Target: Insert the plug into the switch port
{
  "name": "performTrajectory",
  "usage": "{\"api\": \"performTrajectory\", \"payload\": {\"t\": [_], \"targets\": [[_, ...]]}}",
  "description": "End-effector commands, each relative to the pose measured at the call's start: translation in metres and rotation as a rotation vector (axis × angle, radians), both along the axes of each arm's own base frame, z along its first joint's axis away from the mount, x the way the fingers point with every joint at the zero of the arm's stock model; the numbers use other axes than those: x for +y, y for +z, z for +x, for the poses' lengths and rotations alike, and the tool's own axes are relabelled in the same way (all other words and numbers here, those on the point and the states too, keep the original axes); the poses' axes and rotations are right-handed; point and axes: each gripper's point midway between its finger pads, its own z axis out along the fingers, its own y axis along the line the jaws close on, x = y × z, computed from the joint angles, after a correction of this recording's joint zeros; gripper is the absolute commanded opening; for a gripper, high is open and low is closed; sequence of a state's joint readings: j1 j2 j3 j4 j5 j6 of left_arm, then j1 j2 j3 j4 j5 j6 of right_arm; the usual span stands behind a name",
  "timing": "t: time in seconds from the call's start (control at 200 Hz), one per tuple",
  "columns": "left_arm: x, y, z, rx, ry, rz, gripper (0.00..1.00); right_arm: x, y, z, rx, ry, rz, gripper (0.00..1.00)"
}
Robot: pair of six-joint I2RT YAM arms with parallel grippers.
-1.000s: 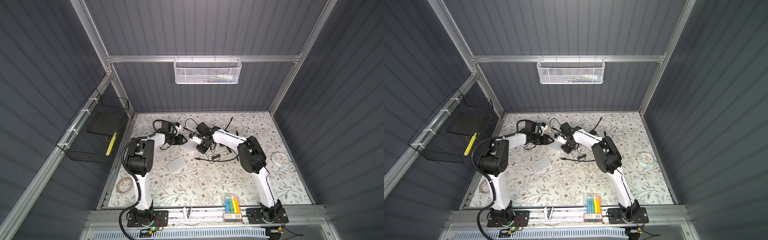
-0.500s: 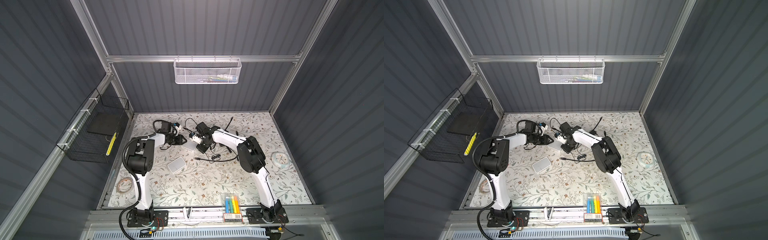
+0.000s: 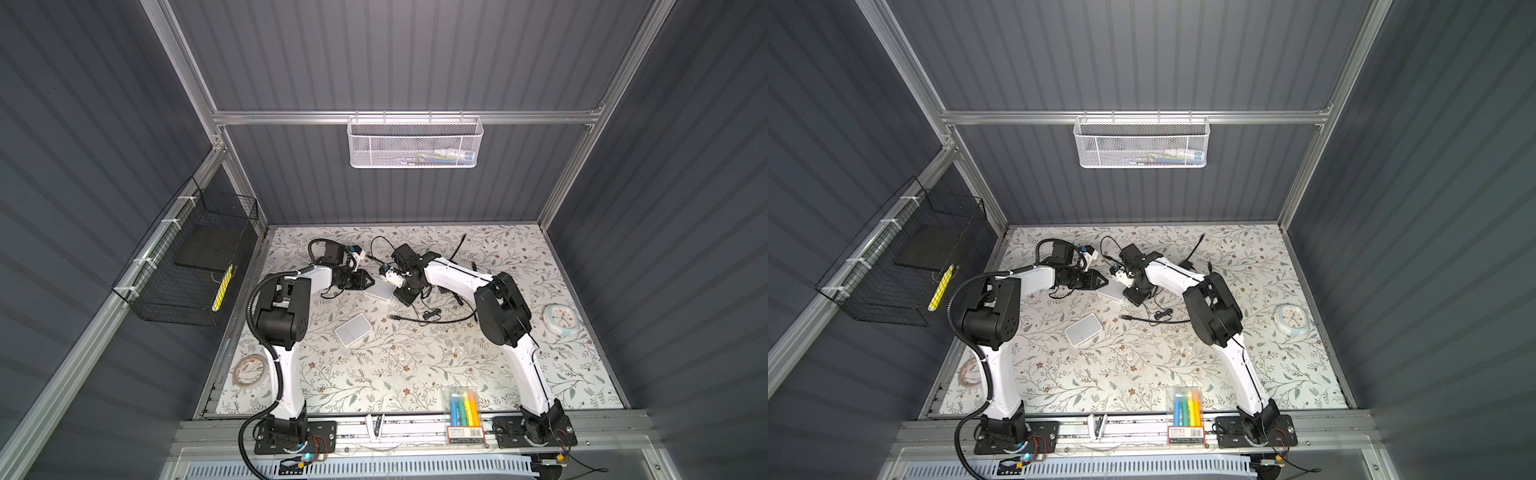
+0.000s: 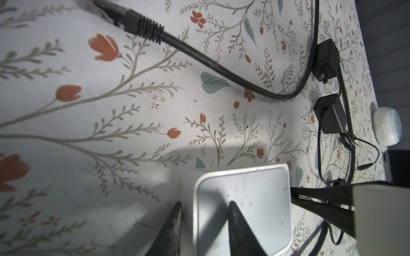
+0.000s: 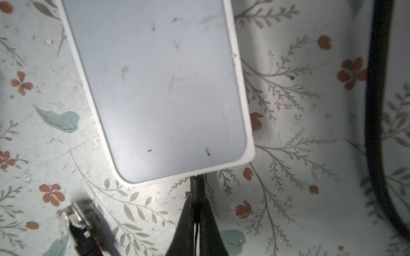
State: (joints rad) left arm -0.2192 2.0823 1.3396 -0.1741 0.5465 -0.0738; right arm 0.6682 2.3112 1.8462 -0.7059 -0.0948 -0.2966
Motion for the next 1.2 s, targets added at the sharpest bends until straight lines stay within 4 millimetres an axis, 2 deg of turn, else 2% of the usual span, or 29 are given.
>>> {"api": "performTrajectory", "payload": {"t": [0.0,0.3,0.505,0.515,0.535,0.77,1.091,1.196], "targets": [[-0.013,-0.015,-0.017,0.063,-0.067,0.013,0.34,0.005,0.013,0.007,-0.051,0.023,0.019,0.0],[-0.012,-0.027,-0.02,0.08,-0.085,0.092,0.31,-0.006,0.013,0.01,-0.064,0.022,0.004,0.0],[-0.014,-0.036,-0.029,0.11,-0.107,0.123,0.31,-0.009,0.016,0.013,-0.074,0.028,0.007,0.0],[-0.017,-0.029,-0.021,0.086,-0.108,0.118,0.31,-0.009,0.016,0.013,-0.074,0.026,0.007,0.0],[-0.017,-0.026,-0.019,0.078,-0.108,0.117,0.31,-0.009,0.016,0.013,-0.075,0.027,0.006,0.0],[-0.017,-0.029,-0.018,0.089,-0.11,0.127,0.3,-0.017,0.015,0.011,-0.077,0.029,-0.006,0.0],[-0.019,-0.032,-0.019,0.1,-0.115,0.135,0.29,-0.017,0.038,0.011,-0.112,0.037,0.012,0.0],[-0.02,-0.032,-0.02,0.099,-0.119,0.136,0.29,-0.02,0.035,0.013,-0.117,0.037,-0.006,0.0]]}}
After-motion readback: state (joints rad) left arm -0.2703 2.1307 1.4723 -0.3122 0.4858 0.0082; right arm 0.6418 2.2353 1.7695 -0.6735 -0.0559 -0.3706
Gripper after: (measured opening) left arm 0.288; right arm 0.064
